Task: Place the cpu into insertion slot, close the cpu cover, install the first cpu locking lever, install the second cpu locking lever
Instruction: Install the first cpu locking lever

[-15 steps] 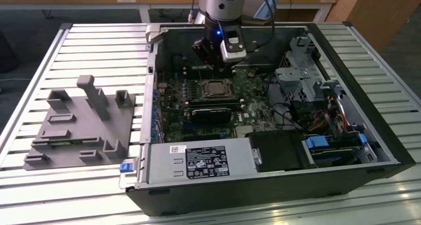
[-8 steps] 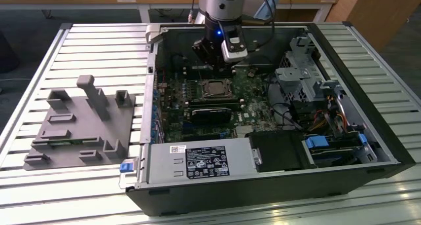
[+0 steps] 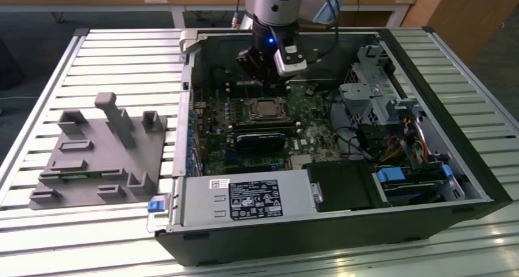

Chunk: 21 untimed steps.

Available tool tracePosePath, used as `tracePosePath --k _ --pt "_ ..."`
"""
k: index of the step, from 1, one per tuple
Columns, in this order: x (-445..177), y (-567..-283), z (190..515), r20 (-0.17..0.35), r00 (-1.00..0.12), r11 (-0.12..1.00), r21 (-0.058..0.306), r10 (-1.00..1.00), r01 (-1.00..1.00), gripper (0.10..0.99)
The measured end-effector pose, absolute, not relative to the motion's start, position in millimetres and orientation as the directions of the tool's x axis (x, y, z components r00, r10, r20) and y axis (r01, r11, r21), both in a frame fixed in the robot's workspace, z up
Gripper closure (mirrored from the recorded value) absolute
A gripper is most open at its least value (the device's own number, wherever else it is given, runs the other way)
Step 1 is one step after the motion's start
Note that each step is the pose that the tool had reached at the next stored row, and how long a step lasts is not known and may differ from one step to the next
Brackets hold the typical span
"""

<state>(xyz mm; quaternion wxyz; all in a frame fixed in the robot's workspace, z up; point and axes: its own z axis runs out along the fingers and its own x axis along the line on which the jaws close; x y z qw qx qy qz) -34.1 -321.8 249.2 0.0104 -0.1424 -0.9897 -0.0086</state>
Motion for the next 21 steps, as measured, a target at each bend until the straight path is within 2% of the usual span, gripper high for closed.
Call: tracePosePath --k 21 --pt "-35.4 -321.8 249.2 0.023 -0.997 0.997 0.017 0.074 0.074 0.980"
